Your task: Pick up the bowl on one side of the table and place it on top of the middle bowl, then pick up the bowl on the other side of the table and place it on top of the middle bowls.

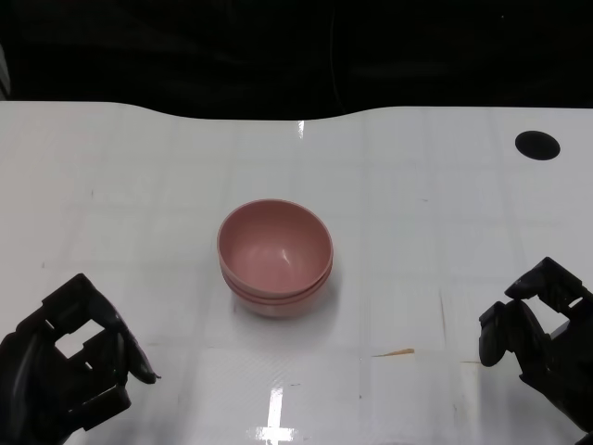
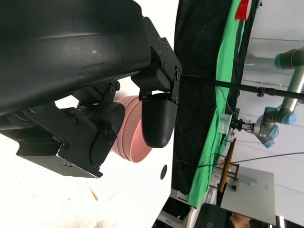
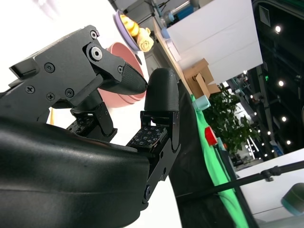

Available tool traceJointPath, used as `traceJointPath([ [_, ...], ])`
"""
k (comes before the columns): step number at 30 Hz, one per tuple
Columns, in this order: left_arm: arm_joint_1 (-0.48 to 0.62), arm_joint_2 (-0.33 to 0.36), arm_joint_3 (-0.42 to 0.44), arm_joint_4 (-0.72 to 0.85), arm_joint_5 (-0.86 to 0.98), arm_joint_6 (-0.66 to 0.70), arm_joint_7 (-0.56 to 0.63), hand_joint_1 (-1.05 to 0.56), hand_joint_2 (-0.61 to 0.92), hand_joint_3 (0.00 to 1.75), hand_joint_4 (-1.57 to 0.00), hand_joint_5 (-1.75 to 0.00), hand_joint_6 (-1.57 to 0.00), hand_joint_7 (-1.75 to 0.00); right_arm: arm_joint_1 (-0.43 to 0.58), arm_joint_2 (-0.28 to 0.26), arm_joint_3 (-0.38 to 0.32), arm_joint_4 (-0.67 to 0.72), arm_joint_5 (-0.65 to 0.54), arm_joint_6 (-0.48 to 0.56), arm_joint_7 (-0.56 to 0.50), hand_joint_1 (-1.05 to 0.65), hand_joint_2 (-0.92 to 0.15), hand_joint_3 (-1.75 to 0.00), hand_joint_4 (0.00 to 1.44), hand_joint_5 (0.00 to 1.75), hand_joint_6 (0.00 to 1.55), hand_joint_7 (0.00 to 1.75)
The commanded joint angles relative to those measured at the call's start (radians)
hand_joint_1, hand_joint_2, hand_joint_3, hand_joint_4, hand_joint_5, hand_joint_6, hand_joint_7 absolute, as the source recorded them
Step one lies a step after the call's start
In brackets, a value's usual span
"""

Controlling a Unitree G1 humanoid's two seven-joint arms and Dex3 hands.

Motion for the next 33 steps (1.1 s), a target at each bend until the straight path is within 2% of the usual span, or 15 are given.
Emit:
traceJointPath([
  [1,0.003,0.004,0.006,-0.009,0.010,0.003,0.010,0.10,0.62,1.44,-0.82,-1.75,-0.67,-1.75,0.010,0.001,-0.010,-0.006,-0.013,-0.025,0.006,-0.05,-0.51,-1.23,0.90,1.75,0.86,1.38],
  [8,0.008,0.006,0.005,-0.008,0.025,-0.011,0.005,0.10,0.61,1.44,-0.82,-1.75,-0.67,-1.75,0.010,0.011,-0.015,0.017,-0.028,-0.058,0.019,-0.05,-0.53,-1.21,0.89,1.75,0.82,1.42],
  [33,0.009,-0.005,0.013,-0.010,0.018,-0.001,0.012,0.11,0.62,1.42,-0.82,-1.75,-0.66,-1.75,0.006,0.013,-0.017,0.046,-0.042,-0.082,0.033,-0.05,-0.53,-1.18,0.89,1.75,0.81,1.44],
])
